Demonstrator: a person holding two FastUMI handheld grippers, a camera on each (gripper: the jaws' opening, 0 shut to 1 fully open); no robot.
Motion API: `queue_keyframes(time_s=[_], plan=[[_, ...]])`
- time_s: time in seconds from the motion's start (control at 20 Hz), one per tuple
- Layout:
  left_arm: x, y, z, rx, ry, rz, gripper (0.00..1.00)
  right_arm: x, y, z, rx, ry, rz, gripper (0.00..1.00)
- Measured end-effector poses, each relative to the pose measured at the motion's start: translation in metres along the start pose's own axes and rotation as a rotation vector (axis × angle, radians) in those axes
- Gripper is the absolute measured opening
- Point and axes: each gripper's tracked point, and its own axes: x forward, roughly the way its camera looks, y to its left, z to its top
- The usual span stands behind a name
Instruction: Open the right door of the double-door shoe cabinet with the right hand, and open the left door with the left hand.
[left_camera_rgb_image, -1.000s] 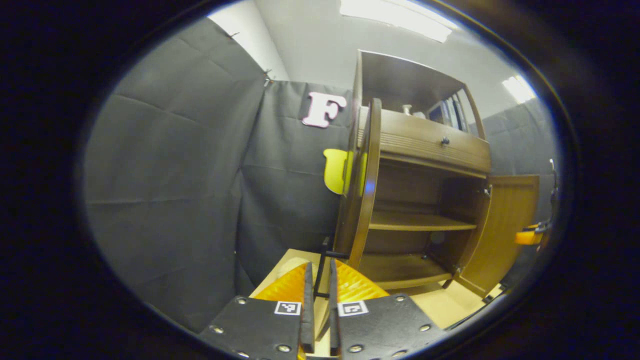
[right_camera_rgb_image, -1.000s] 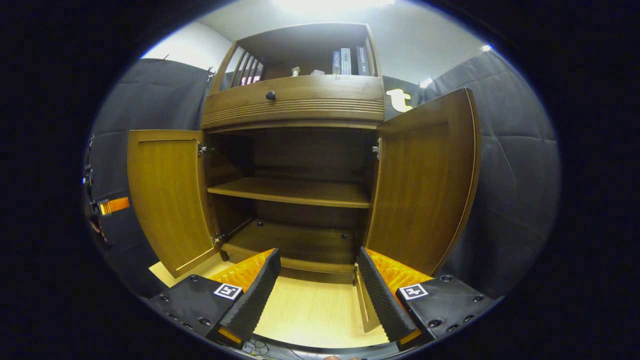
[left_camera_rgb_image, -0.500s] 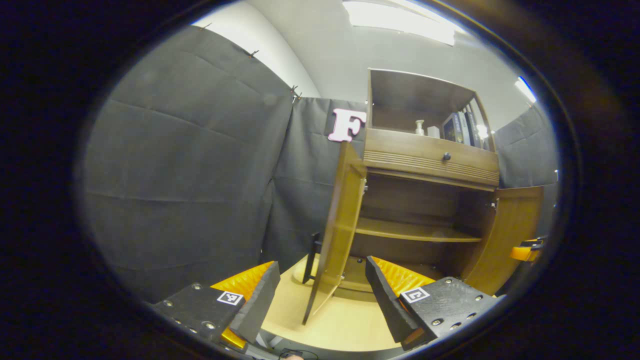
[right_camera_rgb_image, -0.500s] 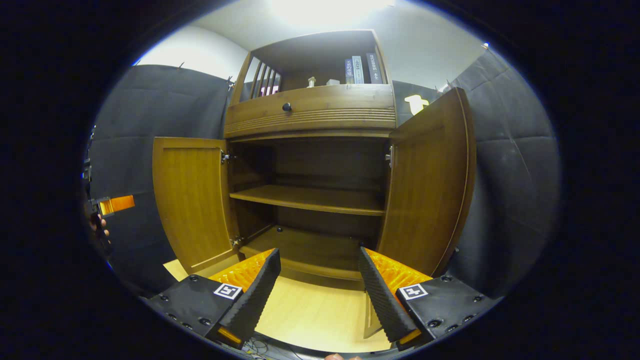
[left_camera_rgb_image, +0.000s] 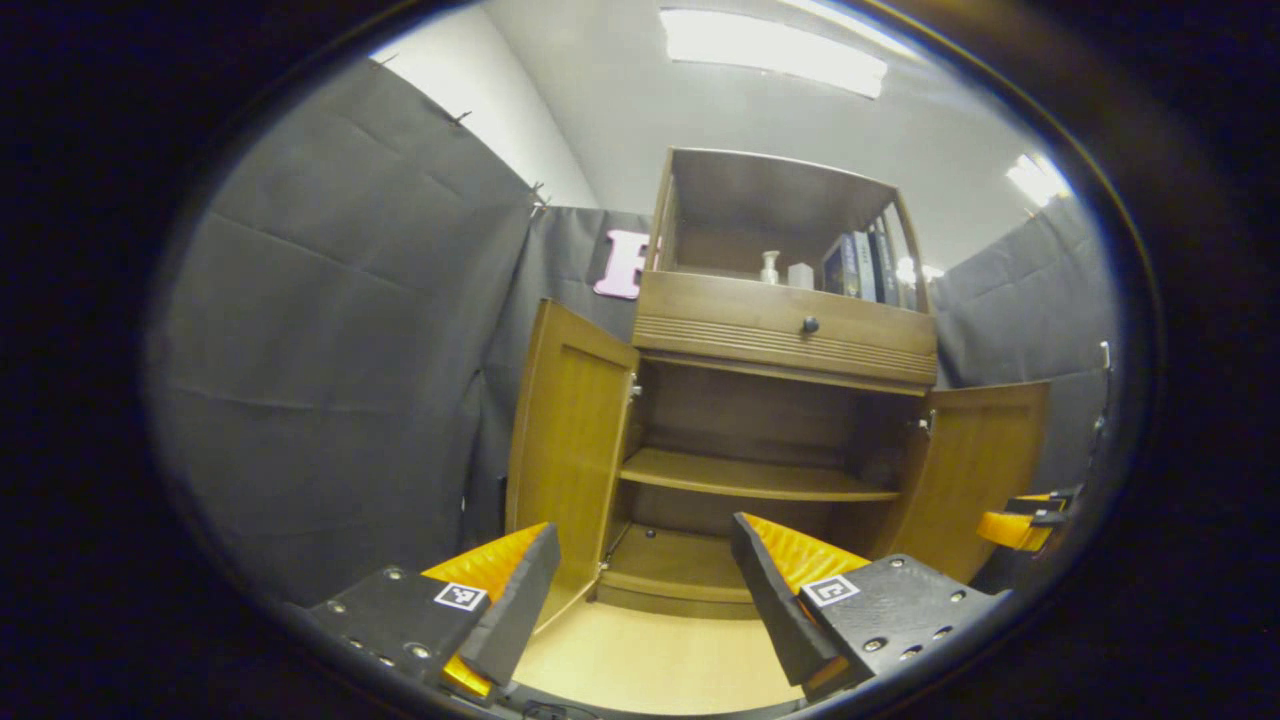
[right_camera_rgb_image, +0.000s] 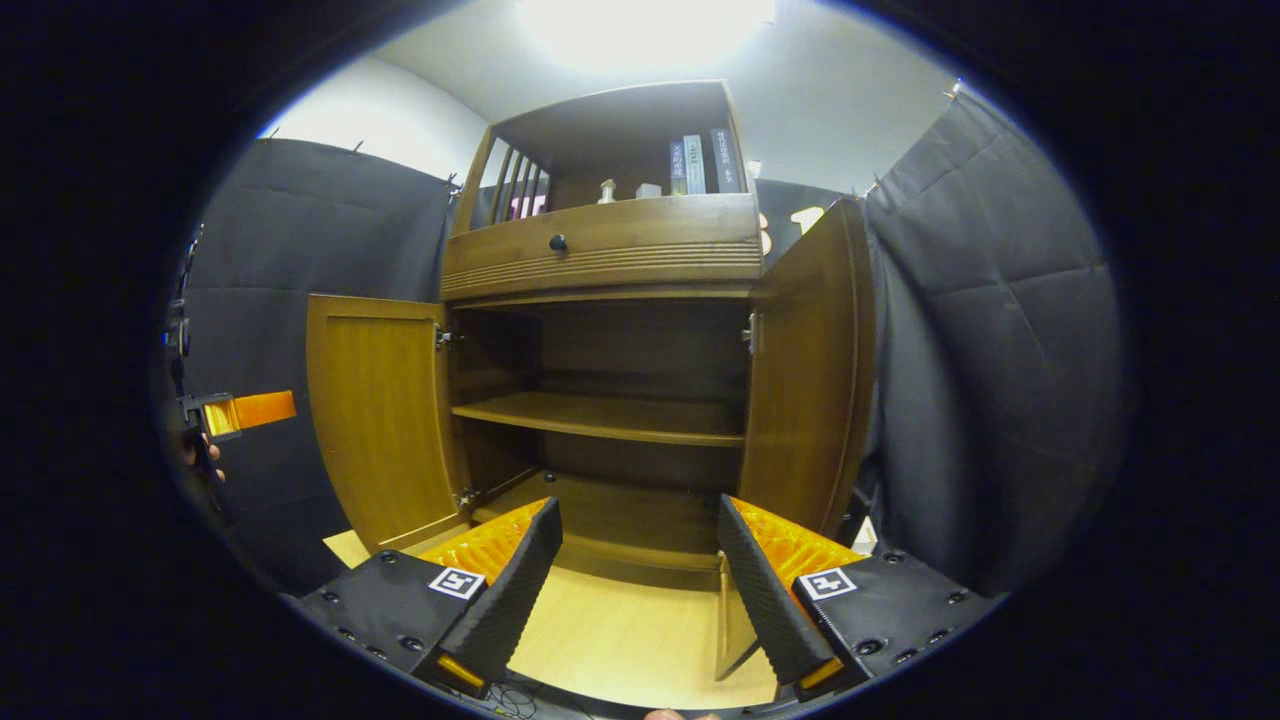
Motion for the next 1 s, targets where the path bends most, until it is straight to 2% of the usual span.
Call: queue_keyframes(time_s=[0.15, 0.3, 0.4, 0.45, 0.55, 0.75, 1.0], plan=[[0.006, -0.008, -0.010, 0.056, 0.014, -0.015, 1.00, -0.002, 0.001, -0.004, 0.017, 0.002, -0.030, 0.96], [0.017, -0.036, -0.062, 0.042, 0.145, -0.099, 1.00, -0.002, -0.001, -0.018, 0.012, 0.041, -0.063, 0.97], [0.022, -0.044, -0.075, 0.045, 0.159, -0.130, 1.00, -0.003, 0.002, -0.024, 0.028, 0.062, -0.072, 0.97], [0.022, -0.046, -0.074, 0.055, 0.153, -0.145, 0.98, -0.003, 0.004, -0.025, 0.033, 0.067, -0.075, 0.97], [0.024, -0.049, -0.067, 0.084, 0.132, -0.168, 1.00, -0.002, 0.015, -0.026, 0.040, 0.064, -0.050, 0.98], [0.038, -0.056, -0.051, 0.124, 0.099, -0.187, 1.00, 0.004, 0.017, -0.037, 0.071, 0.120, -0.077, 0.97], [0.045, -0.058, -0.060, 0.101, 0.124, -0.191, 1.00, 0.017, 0.021, -0.034, 0.074, 0.153, -0.085, 0.98]])
